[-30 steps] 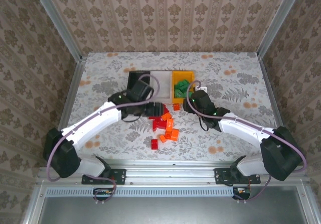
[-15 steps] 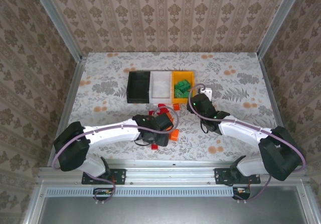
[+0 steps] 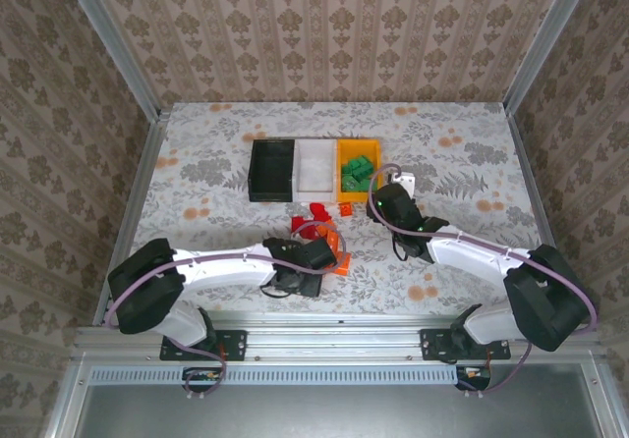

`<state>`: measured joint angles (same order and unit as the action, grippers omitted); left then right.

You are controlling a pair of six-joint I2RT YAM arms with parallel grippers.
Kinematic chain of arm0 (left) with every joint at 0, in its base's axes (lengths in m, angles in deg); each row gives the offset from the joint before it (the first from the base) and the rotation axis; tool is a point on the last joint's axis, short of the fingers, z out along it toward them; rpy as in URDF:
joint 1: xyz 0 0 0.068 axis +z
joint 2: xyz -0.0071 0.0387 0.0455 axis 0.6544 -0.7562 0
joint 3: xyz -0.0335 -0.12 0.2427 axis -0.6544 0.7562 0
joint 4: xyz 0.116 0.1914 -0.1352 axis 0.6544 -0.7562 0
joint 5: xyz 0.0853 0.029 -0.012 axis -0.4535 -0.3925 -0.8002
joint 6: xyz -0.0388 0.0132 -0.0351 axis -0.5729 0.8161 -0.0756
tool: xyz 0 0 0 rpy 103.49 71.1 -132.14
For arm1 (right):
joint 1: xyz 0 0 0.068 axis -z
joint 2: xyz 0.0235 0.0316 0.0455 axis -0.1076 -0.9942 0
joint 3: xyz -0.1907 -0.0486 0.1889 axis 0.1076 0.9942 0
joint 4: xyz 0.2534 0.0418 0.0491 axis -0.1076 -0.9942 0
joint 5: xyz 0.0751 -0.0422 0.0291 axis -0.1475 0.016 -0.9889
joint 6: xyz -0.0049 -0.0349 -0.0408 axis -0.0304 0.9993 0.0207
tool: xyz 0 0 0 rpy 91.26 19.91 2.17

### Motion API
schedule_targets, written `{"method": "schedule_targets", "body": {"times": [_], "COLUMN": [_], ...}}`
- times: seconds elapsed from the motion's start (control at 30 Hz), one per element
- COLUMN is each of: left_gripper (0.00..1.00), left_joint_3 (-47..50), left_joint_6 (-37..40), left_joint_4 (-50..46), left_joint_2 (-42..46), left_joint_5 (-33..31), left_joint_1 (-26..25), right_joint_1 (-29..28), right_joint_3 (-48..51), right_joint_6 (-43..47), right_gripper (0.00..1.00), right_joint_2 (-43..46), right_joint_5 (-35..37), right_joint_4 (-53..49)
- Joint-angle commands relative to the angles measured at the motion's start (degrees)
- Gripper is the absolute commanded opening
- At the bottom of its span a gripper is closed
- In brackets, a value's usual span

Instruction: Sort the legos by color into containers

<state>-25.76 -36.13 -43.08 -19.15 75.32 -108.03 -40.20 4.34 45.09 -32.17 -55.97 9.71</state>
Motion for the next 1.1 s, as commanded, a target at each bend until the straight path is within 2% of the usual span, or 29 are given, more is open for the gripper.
{"method": "schedule_targets", "body": {"times": [0.0, 0.2, 0.3, 0.37, 0.43, 0.67, 0.77, 0.87, 0.97, 1.07], "left_gripper": [0.42, 0.3, 0.29, 0.21, 0.18, 0.17, 0.18, 0.18, 0.17, 0.16], "left_joint_3": [1.4, 3.0, 3.6, 3.1, 2.8, -0.2, -4.0, -9.0, -16.7, -26.8], "left_joint_6": [-1.6, -2.3, -2.2, -2.3, -2.3, 0.5, 7.0, 16.1, 22.5, 27.5], "left_joint_4": [1.4, 3.3, 3.7, 1.9, -0.2, -9.0, -11.0, -10.1, -9.6, -9.0], "left_joint_2": [-1.3, -1.5, -1.0, -0.3, 1.4, 14.8, 18.8, 19.1, 13.4, 3.2], "left_joint_5": [-2.0, -3.7, -4.2, -5.5, -7.7, -13.3, -11.4, -4.6, 1.5, 4.6], "left_joint_1": [-0.4, -0.2, -0.2, -0.2, -0.4, 0.7, 6.8, 18.4, 29.7, 35.7], "right_joint_1": [-0.3, -0.3, -0.3, -0.3, -1.1, -4.0, -5.9, -6.9, -6.9, -6.9], "right_joint_3": [-0.9, -0.9, -1.1, -1.7, -2.3, -4.9, -6.4, -7.4, -7.0, -6.8], "right_joint_6": [-0.5, -0.4, 0.0, 0.1, -0.1, 0.3, 0.6, 1.3, 1.6, 1.8], "right_gripper": [0.61, 0.61, 0.61, 0.61, 0.61, 0.62, 0.62, 0.63, 0.64, 0.64], "right_joint_2": [-0.2, -0.1, -0.4, -1.3, -2.7, -6.8, -8.8, -9.8, -9.4, -8.8], "right_joint_5": [1.3, 0.8, -0.7, -2.6, -3.3, -4.5, -4.7, -3.5, -2.3, -2.1], "right_joint_4": [0.3, 0.2, 0.6, 0.4, 0.3, -0.2, -0.7, -1.4, -1.2, -1.2]}}
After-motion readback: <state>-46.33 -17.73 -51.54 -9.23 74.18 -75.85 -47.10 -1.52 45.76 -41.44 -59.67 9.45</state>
